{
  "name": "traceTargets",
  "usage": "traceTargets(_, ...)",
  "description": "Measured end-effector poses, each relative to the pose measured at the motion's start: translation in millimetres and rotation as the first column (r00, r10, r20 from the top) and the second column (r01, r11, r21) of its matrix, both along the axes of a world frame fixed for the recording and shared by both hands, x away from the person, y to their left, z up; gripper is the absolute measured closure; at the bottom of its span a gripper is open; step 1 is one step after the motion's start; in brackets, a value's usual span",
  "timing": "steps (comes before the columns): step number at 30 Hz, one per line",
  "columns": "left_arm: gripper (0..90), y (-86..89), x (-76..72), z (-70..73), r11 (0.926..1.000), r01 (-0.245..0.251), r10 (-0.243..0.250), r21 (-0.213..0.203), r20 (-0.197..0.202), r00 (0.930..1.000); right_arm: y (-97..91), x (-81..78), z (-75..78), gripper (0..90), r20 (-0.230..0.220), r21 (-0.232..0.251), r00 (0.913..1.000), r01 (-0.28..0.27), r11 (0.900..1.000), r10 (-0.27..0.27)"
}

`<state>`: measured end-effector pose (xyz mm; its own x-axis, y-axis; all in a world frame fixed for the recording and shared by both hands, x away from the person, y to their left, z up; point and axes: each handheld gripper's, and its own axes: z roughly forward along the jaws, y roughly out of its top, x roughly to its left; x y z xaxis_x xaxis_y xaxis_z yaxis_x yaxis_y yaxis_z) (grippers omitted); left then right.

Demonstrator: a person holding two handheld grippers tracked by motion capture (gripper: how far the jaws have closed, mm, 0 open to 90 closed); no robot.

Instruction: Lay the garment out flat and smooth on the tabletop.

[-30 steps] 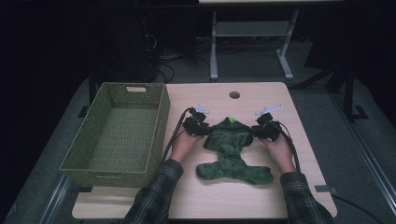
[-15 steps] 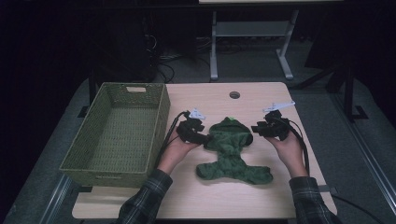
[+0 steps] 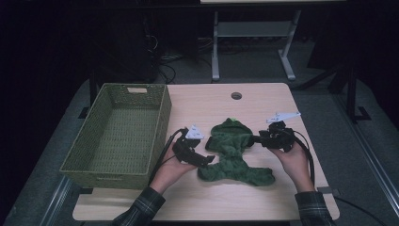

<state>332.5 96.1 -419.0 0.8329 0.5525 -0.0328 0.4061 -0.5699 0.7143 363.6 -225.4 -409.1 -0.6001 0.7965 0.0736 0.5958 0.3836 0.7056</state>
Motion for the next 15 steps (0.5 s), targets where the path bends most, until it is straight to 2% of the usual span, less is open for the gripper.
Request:
traceTargets(5,12.9,7.6,-19.9,-6.5,1.0000,0.008,-0.008,-0.006,0.002,1.0000,2.7,-11.0,-2.4,61.9,0.003,-0.001,0.9998,-0.020,0.9998,0.020)
traceTargets(8,12.9,11.3,-32.0,-11.5,0.9998,0.009,-0.009,0.016,0.013,0.9999,4.2,-15.8,-1.8,61.8,0.000,-0.001,0.9996,-0.027,0.9996,0.027)
traceTargets(10,12.9,14.5,-39.5,-16.2,0.9994,0.009,-0.009,0.033,-0.002,1.0000,5.8,-19.8,-1.4,62.0,0.008,0.014,0.9994,-0.034,0.9993,0.034)
traceTargets(12,12.9,19.2,-47.5,-20.9,0.9993,0.005,-0.005,0.037,-0.005,1.0000,8.4,-23.2,-1.3,62.0,0.002,0.005,0.9991,-0.041,0.9991,0.041)
traceTargets(15,12.9,24.3,-56.3,-26.9,0.9992,0.003,-0.002,0.040,-0.025,0.9997,12.0,-27.4,-1.9,62.1,0.002,0.016,0.9984,-0.056,0.9983,0.056)
